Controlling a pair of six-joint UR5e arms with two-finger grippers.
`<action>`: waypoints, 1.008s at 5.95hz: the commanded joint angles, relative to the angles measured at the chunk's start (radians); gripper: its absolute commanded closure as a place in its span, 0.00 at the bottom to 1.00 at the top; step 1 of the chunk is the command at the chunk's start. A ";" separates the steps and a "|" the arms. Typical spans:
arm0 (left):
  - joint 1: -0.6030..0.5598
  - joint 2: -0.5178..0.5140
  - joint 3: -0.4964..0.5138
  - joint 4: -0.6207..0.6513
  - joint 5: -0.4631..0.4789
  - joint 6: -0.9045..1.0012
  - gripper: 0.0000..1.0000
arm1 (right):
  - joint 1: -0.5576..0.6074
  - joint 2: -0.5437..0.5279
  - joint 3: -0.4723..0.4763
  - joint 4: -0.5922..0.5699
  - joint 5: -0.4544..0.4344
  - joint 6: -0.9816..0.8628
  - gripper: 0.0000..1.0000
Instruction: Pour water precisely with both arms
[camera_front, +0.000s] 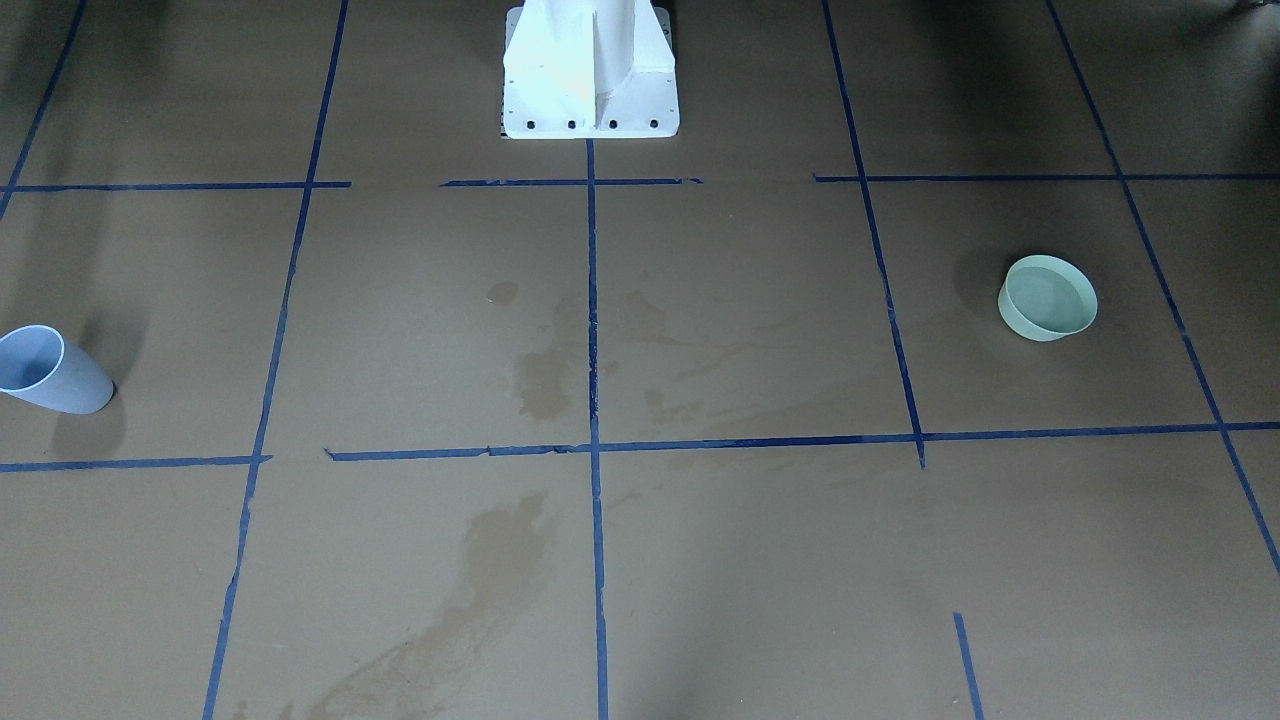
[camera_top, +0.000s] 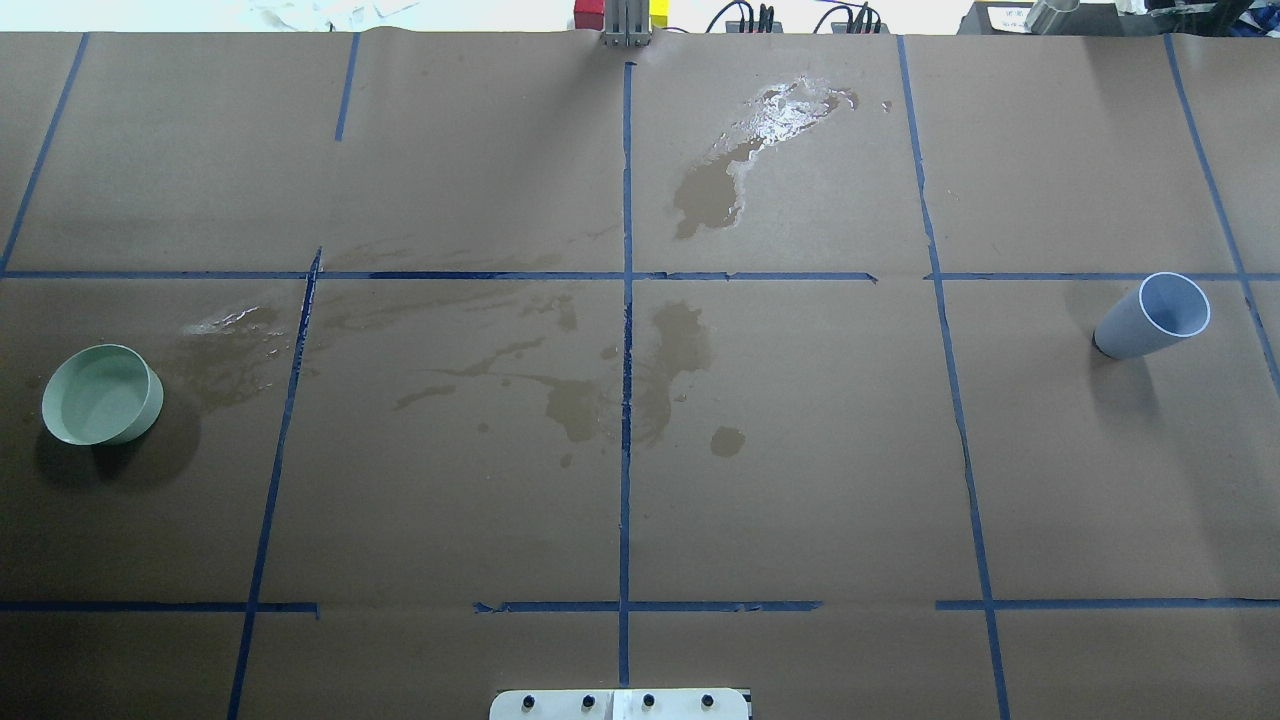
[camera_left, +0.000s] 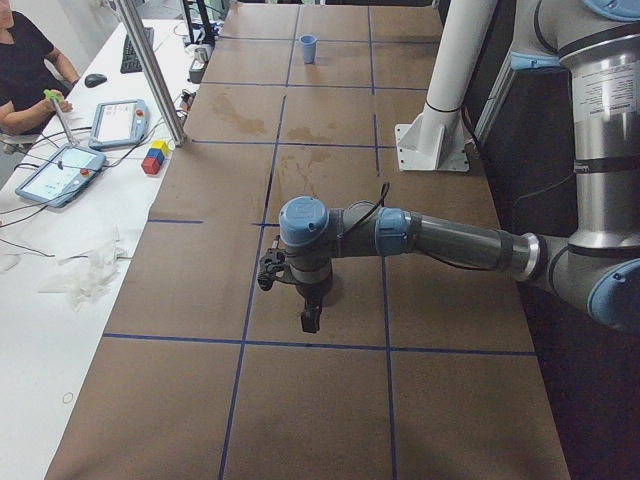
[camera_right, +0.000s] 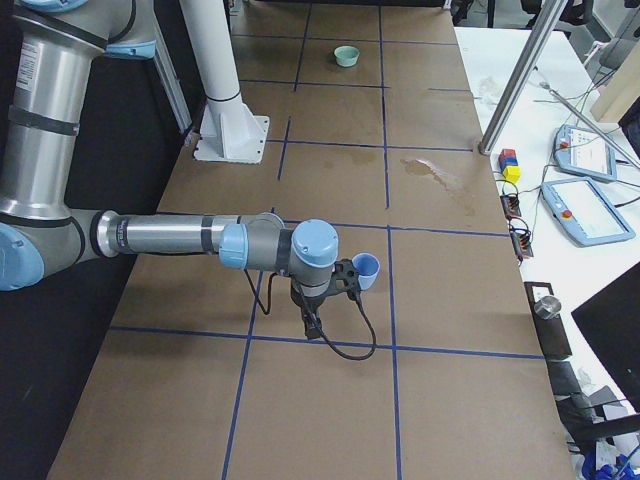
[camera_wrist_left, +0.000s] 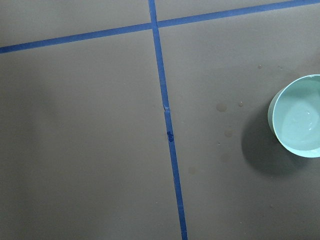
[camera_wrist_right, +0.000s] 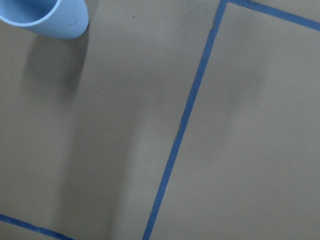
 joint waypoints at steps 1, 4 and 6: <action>-0.001 0.001 0.008 0.000 0.000 0.001 0.00 | 0.000 0.002 0.001 0.000 0.000 0.002 0.00; 0.000 0.000 0.005 -0.003 0.003 -0.003 0.00 | 0.000 0.002 0.001 0.000 0.000 0.000 0.00; 0.000 0.001 0.014 0.000 0.000 -0.005 0.00 | 0.000 0.002 0.001 0.002 0.002 -0.005 0.00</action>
